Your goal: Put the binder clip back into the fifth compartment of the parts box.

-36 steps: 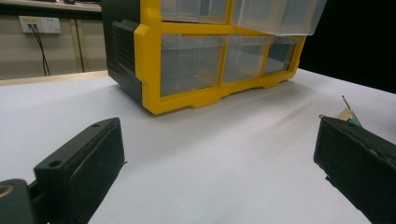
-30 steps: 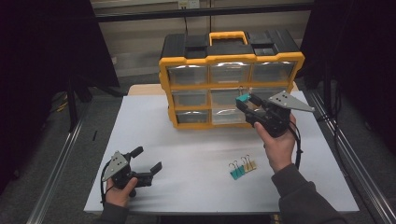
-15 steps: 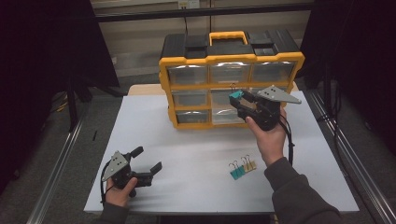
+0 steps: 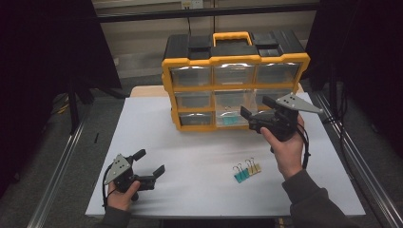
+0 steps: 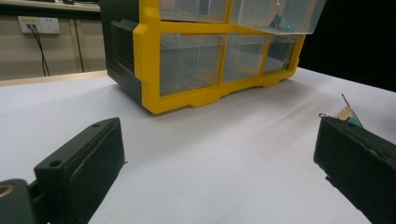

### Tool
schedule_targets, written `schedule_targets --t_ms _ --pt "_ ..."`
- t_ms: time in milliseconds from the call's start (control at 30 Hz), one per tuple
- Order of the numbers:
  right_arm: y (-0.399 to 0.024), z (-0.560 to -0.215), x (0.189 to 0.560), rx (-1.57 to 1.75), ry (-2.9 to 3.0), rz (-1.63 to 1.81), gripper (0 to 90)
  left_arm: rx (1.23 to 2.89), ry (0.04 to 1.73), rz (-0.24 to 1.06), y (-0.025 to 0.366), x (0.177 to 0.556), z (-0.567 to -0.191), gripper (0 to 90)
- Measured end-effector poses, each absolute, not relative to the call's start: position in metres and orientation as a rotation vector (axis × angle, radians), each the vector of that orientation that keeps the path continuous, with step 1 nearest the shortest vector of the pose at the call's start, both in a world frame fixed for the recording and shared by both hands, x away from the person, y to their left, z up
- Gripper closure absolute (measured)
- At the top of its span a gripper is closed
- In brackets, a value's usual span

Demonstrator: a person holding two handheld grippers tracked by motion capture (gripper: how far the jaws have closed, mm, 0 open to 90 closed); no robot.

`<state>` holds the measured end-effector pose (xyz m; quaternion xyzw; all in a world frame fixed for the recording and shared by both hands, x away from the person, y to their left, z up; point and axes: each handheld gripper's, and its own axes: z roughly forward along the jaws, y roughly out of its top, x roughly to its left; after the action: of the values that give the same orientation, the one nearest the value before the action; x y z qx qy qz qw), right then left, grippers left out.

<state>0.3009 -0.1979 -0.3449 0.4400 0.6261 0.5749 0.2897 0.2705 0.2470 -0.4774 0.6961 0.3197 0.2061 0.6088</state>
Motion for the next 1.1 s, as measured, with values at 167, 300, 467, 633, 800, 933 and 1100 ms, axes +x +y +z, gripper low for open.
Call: schedule_targets --t_ms 167,300,467,633,800,933,1100 --pt "-0.203 -0.350 0.291 1.158 1.677 1.555 9.9 1.606 0.736 0.471 0.247 0.271 -0.478 1.8" --pt "-0.206 -0.357 0.281 1.150 1.684 1.561 9.2 1.610 0.732 0.471 0.247 0.271 -0.478 1.8" --pt "-0.208 -0.372 0.267 1.141 1.724 1.559 7.5 1.609 0.733 0.473 0.247 0.271 -0.478 1.8" --pt "-0.210 -0.382 0.261 1.143 1.741 1.567 6.5 1.603 0.743 0.476 0.246 0.271 -0.478 1.8" --pt "-0.212 -0.395 0.254 1.159 1.771 1.554 5.8 1.613 0.730 0.474 0.247 0.271 -0.478 1.8" --pt "-0.214 -0.408 0.249 1.182 1.788 1.529 5.4 1.604 0.740 0.477 0.246 0.271 -0.478 1.8" --pt "-0.216 -0.425 0.246 1.205 1.814 1.499 4.5 1.602 0.738 0.472 0.246 0.271 -0.478 1.8"
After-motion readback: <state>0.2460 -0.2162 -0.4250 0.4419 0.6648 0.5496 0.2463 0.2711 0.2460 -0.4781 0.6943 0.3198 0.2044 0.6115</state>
